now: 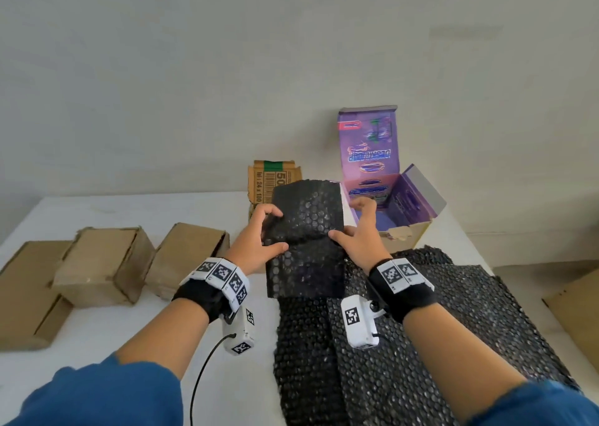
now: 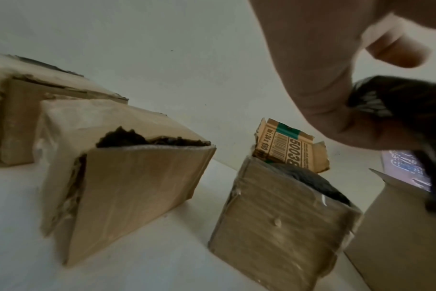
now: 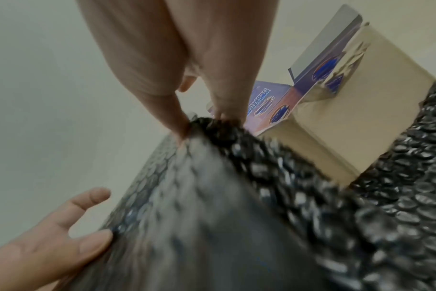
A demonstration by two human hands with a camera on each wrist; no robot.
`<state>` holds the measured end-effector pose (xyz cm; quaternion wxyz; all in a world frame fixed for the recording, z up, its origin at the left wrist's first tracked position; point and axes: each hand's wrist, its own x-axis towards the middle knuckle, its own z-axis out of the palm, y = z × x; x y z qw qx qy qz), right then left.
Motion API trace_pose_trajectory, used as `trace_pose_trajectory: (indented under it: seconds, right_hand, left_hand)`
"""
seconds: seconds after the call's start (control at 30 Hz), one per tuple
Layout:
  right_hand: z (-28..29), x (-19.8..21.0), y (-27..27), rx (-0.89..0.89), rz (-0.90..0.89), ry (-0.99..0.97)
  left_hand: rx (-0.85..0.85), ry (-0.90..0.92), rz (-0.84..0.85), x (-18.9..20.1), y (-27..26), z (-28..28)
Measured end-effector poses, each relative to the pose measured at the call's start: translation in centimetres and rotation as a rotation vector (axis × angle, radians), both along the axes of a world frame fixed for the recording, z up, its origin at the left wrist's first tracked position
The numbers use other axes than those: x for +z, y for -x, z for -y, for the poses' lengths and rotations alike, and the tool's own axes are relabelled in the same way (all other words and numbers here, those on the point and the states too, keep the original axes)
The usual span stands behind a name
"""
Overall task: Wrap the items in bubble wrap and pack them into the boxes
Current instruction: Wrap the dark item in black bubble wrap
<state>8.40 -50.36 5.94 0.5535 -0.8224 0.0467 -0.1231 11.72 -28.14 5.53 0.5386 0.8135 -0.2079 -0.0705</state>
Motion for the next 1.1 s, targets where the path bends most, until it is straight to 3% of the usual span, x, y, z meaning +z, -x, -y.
trace_pose_trajectory:
  seconds: [0.07,0.3,0.4,0.53,0.63,0.7,0.77,0.87,0.93,1.1]
  right_hand:
    - [-0.9,-0.1,-0.8,-0.037,-0.02,0.053]
    - [-2.9,0.9,-2.7,0.218,-0.239,0.439]
    - [-3.3,1.4,-3.9,0.199,-0.198,0.558]
    - [-3.4,1.9,-5.8,0.211,-0.147,0.441]
    - [-4.2,2.4,-6.8,0.141,-0.23,0.245]
    - [-4.9,2.5,-7.7,0.028,-0.212,0.283]
    - [-5.6,2.4,-8.6,-0.069,-0.175,0.341]
    - [-6.4,2.4,-10.3,-0.138,-0.172,0.276]
    - [-6.6,2.0,-11.7,-0.105,-0.192,0.317]
    - [-6.9,1.3,-13.9,0.187,-0.208,0.349]
  left_hand:
    - [-0.019,0.003,0.011,-0.4,-1.0,-1.1]
    - [0.024,-0.234,0.046,0.0,-4.5,-3.3]
    - [0.034,-0.348,0.113,0.5,-5.9,-4.0]
    - [0.08,-0.342,0.192,0.7,-7.6,-5.0]
    - [0.041,-0.199,0.002,1.0,-8.1,-5.2]
    - [0.036,-0.132,-0.09,0.9,-7.9,-4.9]
    - [0.023,-0.169,-0.081,0.4,-7.6,-4.6]
    - [-0.016,-0.135,-0.054,-0.9,-7.0,-4.2]
    - [-0.032,-0.142,-0.018,-2.0,-6.9,-4.0]
    - [-0.043,-0.115,0.014,-3.2,-7.8,-4.0]
